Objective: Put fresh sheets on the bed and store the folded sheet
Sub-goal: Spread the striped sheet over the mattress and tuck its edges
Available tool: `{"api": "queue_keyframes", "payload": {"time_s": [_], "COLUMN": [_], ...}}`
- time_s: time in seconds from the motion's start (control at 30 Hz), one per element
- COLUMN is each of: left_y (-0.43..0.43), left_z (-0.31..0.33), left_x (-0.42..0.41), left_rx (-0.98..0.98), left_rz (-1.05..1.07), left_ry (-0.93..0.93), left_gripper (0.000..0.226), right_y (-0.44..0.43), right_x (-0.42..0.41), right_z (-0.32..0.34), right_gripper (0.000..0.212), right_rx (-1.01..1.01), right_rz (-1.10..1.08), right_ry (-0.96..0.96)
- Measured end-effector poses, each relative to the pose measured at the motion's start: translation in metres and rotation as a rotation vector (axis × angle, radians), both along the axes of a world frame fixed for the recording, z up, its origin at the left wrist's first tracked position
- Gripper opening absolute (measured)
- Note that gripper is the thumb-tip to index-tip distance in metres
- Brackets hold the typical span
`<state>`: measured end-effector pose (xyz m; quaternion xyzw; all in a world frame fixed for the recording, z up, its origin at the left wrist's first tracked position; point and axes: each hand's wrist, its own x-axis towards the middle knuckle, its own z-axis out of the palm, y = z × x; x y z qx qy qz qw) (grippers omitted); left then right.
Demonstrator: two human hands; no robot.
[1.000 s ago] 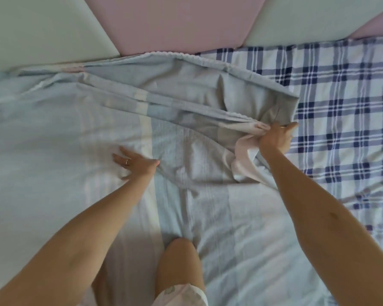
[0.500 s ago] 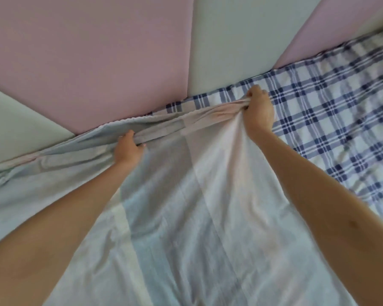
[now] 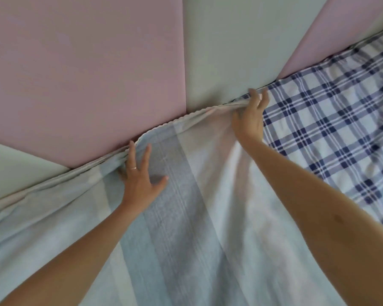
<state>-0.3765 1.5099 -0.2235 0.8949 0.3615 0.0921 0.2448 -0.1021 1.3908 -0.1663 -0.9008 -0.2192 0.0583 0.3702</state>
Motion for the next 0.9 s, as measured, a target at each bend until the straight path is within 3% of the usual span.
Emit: {"api": "queue_keyframes", "payload": {"time_s": [0.1,0.17,0.23,0.3,0.37,0.43,0.53,0.67,0.77,0.9], "left_y": [-0.006,-0.008,-0.009,-0.005,-0.007,-0.007,-0.006,-0.002,-0.005,-0.007], "left_z": [-0.025,-0.037,-0.044,-0.06,-0.061,-0.06,-0.054,-0.049,-0.043,-0.043], "left_x": [0.012,0.027,0.03,0.035,0.033,0.034,0.035,0.034,0.035,0.033], "left_rx": [0.037,0.108,0.192,0.234,0.246,0.25,0.214,0.193,0.177,0.165], "left_rz": [0.034,0.145,0.164,0.17,0.149,0.151,0.137,0.117,0.114,0.102], "left_ry": [0.236,0.351,0.366,0.387,0.415,0.416,0.415,0.411,0.42,0.401], "left_gripper": [0.084,0.082,0.08,0.079,0.079,0.079,0.078,0.077,0.078,0.078], "right_y": [-0.02,-0.034,-0.04,-0.033,-0.027,-0.02,-0.011,-0.004,-0.007,-0.006], "right_x": [-0.036,-0.048,-0.05,-0.025,-0.002,0.021,0.047,0.07,0.08,0.085], "right_z": [-0.035,-0.058,-0.06,-0.062,-0.053,-0.044,-0.034,-0.008,0.02,0.039], "right_gripper": [0.06,0.057,0.054,0.055,0.052,0.043,0.039,0.03,0.025,0.013], "right_rx": [-0.267,-0.33,-0.258,-0.119,0.047,0.118,0.07,0.238,0.355,0.279], "right_rz": [0.348,0.496,0.242,-0.193,-0.395,-0.302,-0.152,-0.171,-0.03,0.063], "right_ry": [-0.345,-0.454,-0.283,-0.019,0.243,0.429,0.413,0.382,0.61,0.744]}}
